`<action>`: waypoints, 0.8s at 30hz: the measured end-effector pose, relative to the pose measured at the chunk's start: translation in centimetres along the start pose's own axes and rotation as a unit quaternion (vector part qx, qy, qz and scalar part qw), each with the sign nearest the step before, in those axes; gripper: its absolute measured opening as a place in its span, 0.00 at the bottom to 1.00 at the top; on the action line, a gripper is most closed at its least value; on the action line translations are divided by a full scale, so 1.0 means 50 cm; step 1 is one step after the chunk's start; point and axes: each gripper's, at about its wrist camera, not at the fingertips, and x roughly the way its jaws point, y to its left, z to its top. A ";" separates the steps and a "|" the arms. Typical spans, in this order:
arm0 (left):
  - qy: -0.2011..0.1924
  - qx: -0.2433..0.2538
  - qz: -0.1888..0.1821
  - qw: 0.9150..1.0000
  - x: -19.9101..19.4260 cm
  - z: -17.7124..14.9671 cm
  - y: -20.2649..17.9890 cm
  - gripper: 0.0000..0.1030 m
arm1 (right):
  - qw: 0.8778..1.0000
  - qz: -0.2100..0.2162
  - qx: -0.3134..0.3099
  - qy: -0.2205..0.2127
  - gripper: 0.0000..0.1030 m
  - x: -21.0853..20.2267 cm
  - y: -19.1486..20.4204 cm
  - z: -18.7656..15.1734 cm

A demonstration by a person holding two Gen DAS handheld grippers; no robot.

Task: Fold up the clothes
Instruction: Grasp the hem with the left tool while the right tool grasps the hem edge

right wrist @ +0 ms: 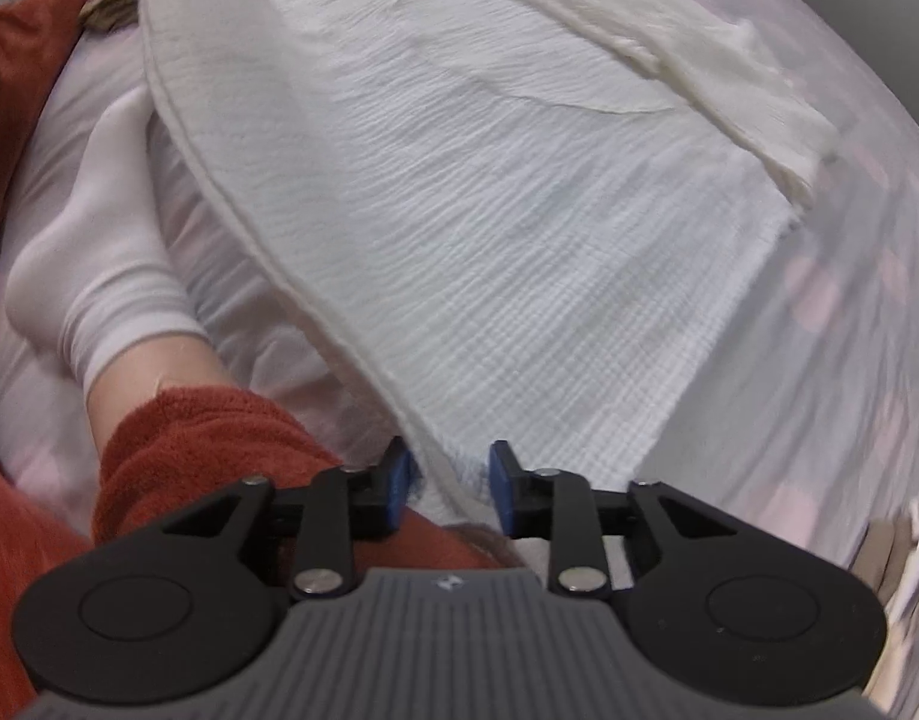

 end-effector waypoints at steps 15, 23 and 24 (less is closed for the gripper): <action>-0.001 -0.009 0.012 1.000 -0.003 -0.025 0.016 0.04 | 0.999 0.005 -0.040 0.003 0.05 -0.018 0.009 0.003; -0.029 -0.007 0.018 0.999 -0.057 -0.065 0.005 0.03 | 0.986 -0.123 0.022 -0.109 0.05 -0.180 -0.011 -0.049; -0.029 -0.006 0.018 0.999 -0.057 -0.069 0.002 0.03 | 0.985 -0.128 0.025 -0.116 0.06 -0.185 -0.010 -0.053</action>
